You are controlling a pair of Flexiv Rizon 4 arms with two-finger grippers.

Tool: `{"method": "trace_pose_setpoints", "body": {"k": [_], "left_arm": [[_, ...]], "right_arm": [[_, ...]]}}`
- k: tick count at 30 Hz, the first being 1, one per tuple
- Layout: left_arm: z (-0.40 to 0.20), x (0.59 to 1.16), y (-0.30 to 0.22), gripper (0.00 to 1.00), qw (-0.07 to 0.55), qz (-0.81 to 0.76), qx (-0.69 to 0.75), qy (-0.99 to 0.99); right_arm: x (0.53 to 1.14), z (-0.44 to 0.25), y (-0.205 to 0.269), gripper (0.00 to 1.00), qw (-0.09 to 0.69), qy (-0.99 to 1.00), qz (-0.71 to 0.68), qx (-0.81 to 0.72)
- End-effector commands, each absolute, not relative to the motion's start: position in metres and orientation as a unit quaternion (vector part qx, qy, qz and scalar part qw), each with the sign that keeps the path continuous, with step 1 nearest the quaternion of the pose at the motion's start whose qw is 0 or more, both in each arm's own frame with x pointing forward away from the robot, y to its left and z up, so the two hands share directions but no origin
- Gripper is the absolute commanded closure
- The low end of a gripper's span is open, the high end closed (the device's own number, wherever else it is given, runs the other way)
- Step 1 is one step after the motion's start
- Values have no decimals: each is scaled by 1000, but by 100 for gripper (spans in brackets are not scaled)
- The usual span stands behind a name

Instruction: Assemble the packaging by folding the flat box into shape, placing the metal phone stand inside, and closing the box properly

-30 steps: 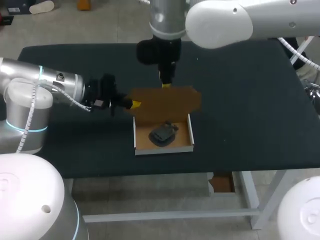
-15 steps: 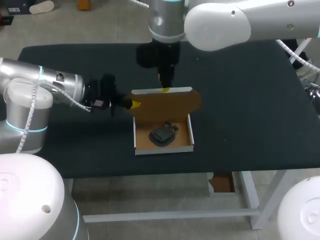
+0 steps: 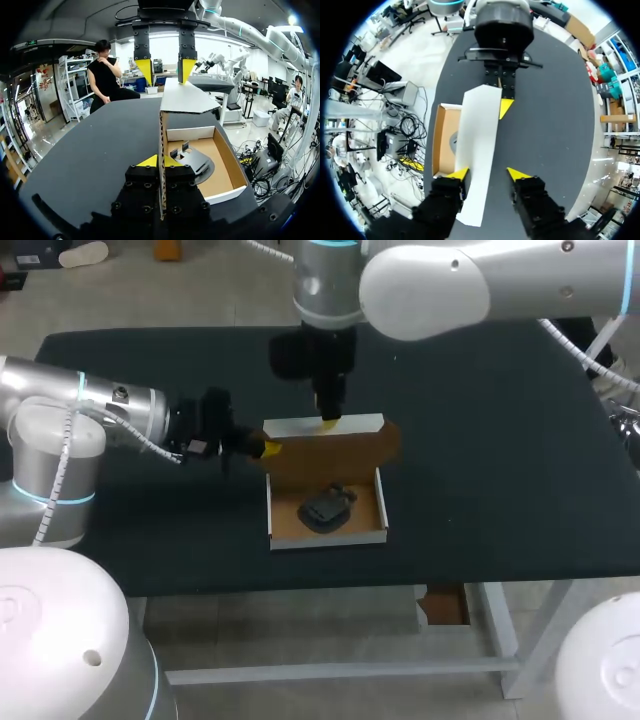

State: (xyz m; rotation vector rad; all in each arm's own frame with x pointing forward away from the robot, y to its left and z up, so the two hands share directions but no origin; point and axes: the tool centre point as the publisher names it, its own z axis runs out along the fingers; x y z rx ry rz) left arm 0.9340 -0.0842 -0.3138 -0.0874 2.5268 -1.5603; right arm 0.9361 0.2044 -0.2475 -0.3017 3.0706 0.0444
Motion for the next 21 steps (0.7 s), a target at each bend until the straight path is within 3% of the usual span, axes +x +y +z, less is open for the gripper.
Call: {"method": "trace_pose_setpoints", "body": {"k": [1,21], "left_arm": [[-314,934,-85,100,86,-524,-29,847],[-314,934,-85,100,86,-524,-29,847]], "right_arm": [[942,-251,208,51,12,995,16,-101],[947,-266,215,53,-15,994,12,-106]]}}
